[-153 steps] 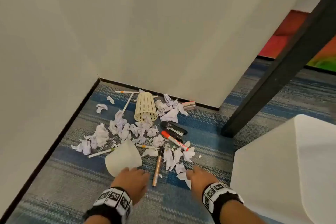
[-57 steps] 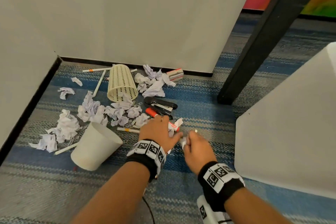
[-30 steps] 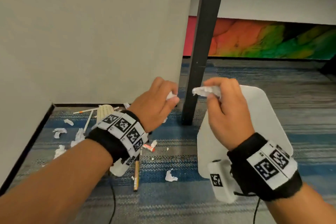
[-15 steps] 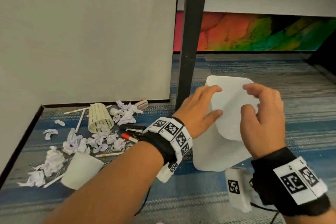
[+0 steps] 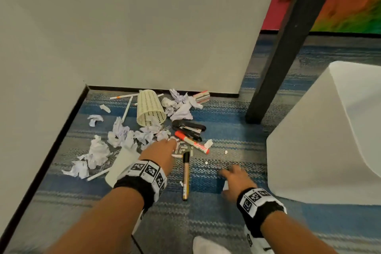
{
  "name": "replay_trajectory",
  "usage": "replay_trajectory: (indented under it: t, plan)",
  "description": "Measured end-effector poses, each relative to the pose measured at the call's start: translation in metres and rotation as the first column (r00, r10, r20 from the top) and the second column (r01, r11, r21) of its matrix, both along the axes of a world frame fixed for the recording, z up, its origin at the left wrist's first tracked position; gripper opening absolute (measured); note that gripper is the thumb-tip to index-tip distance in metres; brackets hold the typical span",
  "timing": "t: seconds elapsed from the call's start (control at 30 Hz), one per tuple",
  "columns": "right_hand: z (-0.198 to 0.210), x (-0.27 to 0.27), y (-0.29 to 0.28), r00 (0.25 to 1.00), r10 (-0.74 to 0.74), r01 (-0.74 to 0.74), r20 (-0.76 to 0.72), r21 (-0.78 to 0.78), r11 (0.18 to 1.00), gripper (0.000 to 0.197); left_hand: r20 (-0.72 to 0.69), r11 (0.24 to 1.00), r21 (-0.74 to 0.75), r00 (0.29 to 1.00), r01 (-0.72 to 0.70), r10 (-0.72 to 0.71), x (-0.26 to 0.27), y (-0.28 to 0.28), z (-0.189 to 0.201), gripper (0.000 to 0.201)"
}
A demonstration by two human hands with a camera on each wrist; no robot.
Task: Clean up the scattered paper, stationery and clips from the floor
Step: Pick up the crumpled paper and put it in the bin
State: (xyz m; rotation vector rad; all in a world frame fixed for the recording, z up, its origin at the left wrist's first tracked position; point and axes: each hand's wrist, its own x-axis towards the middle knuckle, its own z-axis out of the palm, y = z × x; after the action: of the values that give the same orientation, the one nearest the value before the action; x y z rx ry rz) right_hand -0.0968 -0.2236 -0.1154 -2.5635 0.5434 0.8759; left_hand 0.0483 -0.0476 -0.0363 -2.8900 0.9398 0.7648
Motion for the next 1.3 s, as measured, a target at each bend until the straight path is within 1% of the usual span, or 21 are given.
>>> replay_trajectory:
  t: [0.03,0.07,0.13,0.17,0.2,0.27,0.3,0.33,0.4,0.47,0.53,0.6,0.7,0.77,0.9,0.97,1.03,1.1,1.17,1.23,1.3]
  plan:
    - [-0.009,-0.002,-0.001,1.0,0.012,-0.012,-0.009,-0.012,1.0,0.051,-0.001,1.0,-0.001,1.0,-0.019,0.019,0.003,0.0,-0.008,0.03]
    - [-0.014,-0.004,-0.002,1.0,0.015,-0.015,0.006,-0.009,1.0,0.04,-0.011,0.999,-0.009,0.999,-0.045,0.045,0.004,-0.001,-0.015,0.033]
    - [-0.015,0.0,-0.003,0.994,-0.023,0.02,0.105,0.029,0.999,0.019,-0.051,0.992,-0.034,0.991,-0.126,0.124,0.009,-0.008,-0.028,0.039]
    - [-0.015,0.006,-0.004,0.984,-0.067,0.059,0.167,0.054,0.997,0.015,-0.077,0.981,-0.051,0.98,-0.185,0.181,0.011,-0.013,-0.035,0.042]
    - [-0.013,0.016,-0.006,0.961,-0.132,0.115,0.243,0.082,0.99,0.012,-0.094,0.965,-0.08,0.966,-0.249,0.242,0.014,-0.018,-0.041,0.044]
    - [-0.012,0.041,-0.01,0.883,-0.252,0.211,0.397,0.146,0.967,0.011,-0.095,0.929,-0.142,0.939,-0.342,0.331,0.019,-0.028,-0.05,0.046]
    - [-0.012,0.054,-0.012,0.851,-0.281,0.227,0.444,0.172,0.959,0.016,-0.08,0.921,-0.156,0.933,-0.358,0.35,0.021,-0.033,-0.053,0.046]
    - [-0.012,0.066,-0.014,0.842,-0.28,0.217,0.462,0.185,0.958,0.023,-0.064,0.921,-0.15,0.933,-0.359,0.353,0.024,-0.037,-0.057,0.047]
    - [-0.011,0.086,-0.017,0.879,-0.21,0.163,0.429,0.143,0.976,0.04,-0.052,0.928,-0.082,0.932,-0.363,0.36,0.032,-0.041,-0.065,0.052]
    - [-0.015,0.098,-0.02,0.923,-0.089,0.089,0.374,0.015,0.996,0.045,-0.058,0.921,0.009,0.92,-0.389,0.389,0.04,-0.043,-0.073,0.054]
    - [-0.02,0.104,-0.023,0.95,-0.022,0.043,0.312,-0.059,0.997,0.038,-0.073,0.912,0.058,0.909,-0.407,0.411,0.046,-0.041,-0.08,0.046]
    - [-0.022,0.105,-0.026,0.949,-0.085,0.098,0.305,-0.028,0.995,0.028,-0.071,0.914,0.053,0.911,-0.402,0.405,0.051,-0.038,-0.085,0.039]
    - [-0.022,0.102,-0.028,0.89,-0.253,0.239,0.38,0.085,0.967,0.021,-0.074,0.907,-0.034,0.906,-0.419,0.416,0.055,-0.036,-0.084,0.031]
    - [-0.021,0.098,-0.025,0.863,-0.3,0.278,0.406,0.113,0.954,0.021,-0.079,0.899,-0.1,0.904,-0.427,0.421,0.054,-0.033,-0.082,0.028]
    - [-0.025,0.088,-0.022,0.935,-0.21,0.214,0.286,0.018,0.977,0.034,-0.052,0.86,-0.3,0.908,-0.412,0.416,0.047,-0.023,-0.077,0.03]
    - [-0.028,0.083,-0.023,0.937,-0.242,0.248,0.25,0.01,0.969,0.033,-0.075,0.824,-0.393,0.908,-0.407,0.412,0.043,-0.017,-0.069,0.032]
    - [-0.029,0.08,-0.025,0.912,-0.324,0.328,0.252,0.027,0.944,0.029,-0.13,0.788,-0.447,0.903,-0.423,0.41,0.041,-0.01,-0.058,0.03]
    - [-0.026,0.079,-0.025,0.86,-0.424,0.422,0.283,0.07,0.904,0.028,-0.18,0.754,-0.473,0.887,-0.456,0.425,0.039,-0.002,-0.046,0.023]
    - [-0.017,0.085,-0.018,0.781,-0.485,0.481,0.393,0.116,0.869,0.023,-0.202,0.739,-0.484,0.882,-0.468,0.426,0.04,0.008,-0.034,0.021]
    - [-0.004,0.101,0.0,0.714,-0.463,0.45,0.525,0.162,0.878,0.015,-0.172,0.743,-0.492,0.887,-0.454,0.428,0.044,0.019,-0.023,0.024]
    - [0.005,0.124,0.028,0.717,-0.375,0.307,0.588,0.217,0.927,0.012,-0.112,0.75,-0.483,0.881,-0.452,0.459,0.052,0.032,-0.015,0.026]
